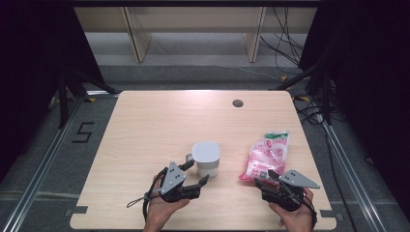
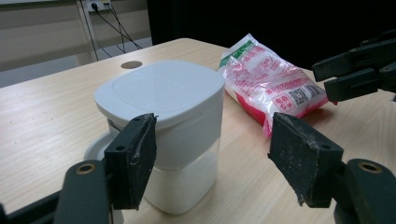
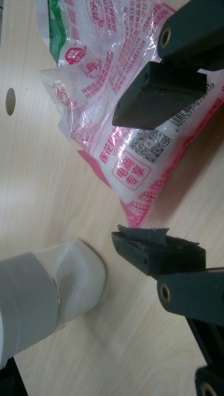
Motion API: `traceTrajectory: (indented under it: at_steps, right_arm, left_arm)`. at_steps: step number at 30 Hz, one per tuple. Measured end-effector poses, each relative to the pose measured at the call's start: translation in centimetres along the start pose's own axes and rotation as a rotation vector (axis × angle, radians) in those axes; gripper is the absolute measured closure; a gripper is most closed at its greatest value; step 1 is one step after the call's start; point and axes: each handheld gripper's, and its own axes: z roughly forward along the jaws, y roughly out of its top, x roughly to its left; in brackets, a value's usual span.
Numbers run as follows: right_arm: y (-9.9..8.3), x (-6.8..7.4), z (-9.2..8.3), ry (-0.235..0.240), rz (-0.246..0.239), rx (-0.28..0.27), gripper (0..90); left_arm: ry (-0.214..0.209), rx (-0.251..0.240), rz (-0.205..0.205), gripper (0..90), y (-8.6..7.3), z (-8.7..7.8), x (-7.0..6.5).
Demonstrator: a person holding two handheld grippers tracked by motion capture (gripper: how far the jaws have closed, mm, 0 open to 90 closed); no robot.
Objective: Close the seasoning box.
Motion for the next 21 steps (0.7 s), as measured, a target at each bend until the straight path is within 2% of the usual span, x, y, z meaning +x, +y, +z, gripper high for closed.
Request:
traceTrajectory:
  at_steps: [2, 3, 4, 5, 7, 8, 9, 10, 11, 12, 13, 16, 17, 18, 19, 20, 21]
  right_arm:
    - [0.0, -0.2, 0.1, -0.009, -0.049, 0.003, 38.4]
    - [-0.1, -0.1, 0.0, 0.022, -0.031, -0.004, 38.3]
    - [-0.2, 0.1, 0.0, 0.017, -0.02, -0.006, 38.2]
    - [-0.2, 0.0, 0.0, -0.003, -0.043, 0.0, 38.1]
    - [-0.3, 0.3, -0.5, 0.019, 0.004, 0.017, 37.8]
    - [-0.4, 0.0, -0.3, 0.029, -0.041, -0.003, 37.7]
    - [-0.5, 0.4, -0.4, 0.023, 0.007, 0.002, 37.6]
    - [-0.5, 0.0, -0.4, 0.033, -0.037, -0.001, 37.5]
    - [-0.6, 0.2, -0.7, 0.028, -0.014, 0.017, 37.4]
    - [-0.7, 0.1, -0.6, 0.046, -0.029, 0.006, 37.3]
    - [-0.8, 0.1, -0.8, 0.035, -0.033, 0.005, 37.1]
    - [-1.1, 0.1, -0.8, 0.038, -0.059, 0.014, 36.7]
    - [-1.2, 0.2, -0.8, 0.043, -0.057, 0.017, 36.5]
    - [-1.3, 0.4, -1.0, 0.06, -0.039, 0.03, 36.4]
    - [-1.4, 0.3, -0.9, 0.057, -0.069, 0.026, 36.3]
    - [-1.5, 0.6, -1.1, 0.064, -0.054, 0.036, 36.2]
    - [-1.5, 0.6, -1.1, 0.073, -0.061, 0.033, 36.2]
  left_arm:
    - [-0.001, -0.004, -0.002, 31.0, -0.2, -0.2, -0.2]
    - [-0.004, -0.009, 0.0, 30.7, -0.2, -0.2, -0.2]
    - [0.0, -0.006, -0.006, 30.5, -0.3, -0.4, -0.3]
    - [0.006, 0.001, -0.002, 30.1, -0.4, -0.5, -0.3]
    - [0.004, 0.003, 0.004, 29.7, -0.5, -0.6, -0.4]
    - [0.004, 0.002, 0.006, 29.6, -0.6, -0.7, -0.5]
    - [0.001, 0.005, 0.031, 29.4, -0.7, -0.7, -0.4]
    - [0.005, 0.004, -0.002, 29.3, -0.9, -0.8, -0.7]
    - [0.001, -0.001, -0.004, 29.3, -1.1, -0.8, -0.8]
    - [0.0, 0.009, 0.017, 29.3, -1.3, -0.8, -0.7]
    - [0.002, 0.014, -0.017, 29.1, -1.6, -0.8, -1.0]
    - [-0.008, 0.022, -0.038, 29.0, -2.2, -0.7, -1.4]
    - [-0.005, 0.029, -0.034, 29.0, -2.3, -0.8, -1.5]
    - [-0.015, 0.026, -0.003, 28.9, -2.3, -0.7, -1.4]
    - [-0.016, 0.028, -0.009, 28.8, -2.4, -0.7, -1.5]
    - [-0.013, 0.036, -0.021, 28.7, -2.5, -0.7, -1.7]
    - [-0.016, 0.026, -0.014, 28.5, -2.7, -0.6, -1.7]
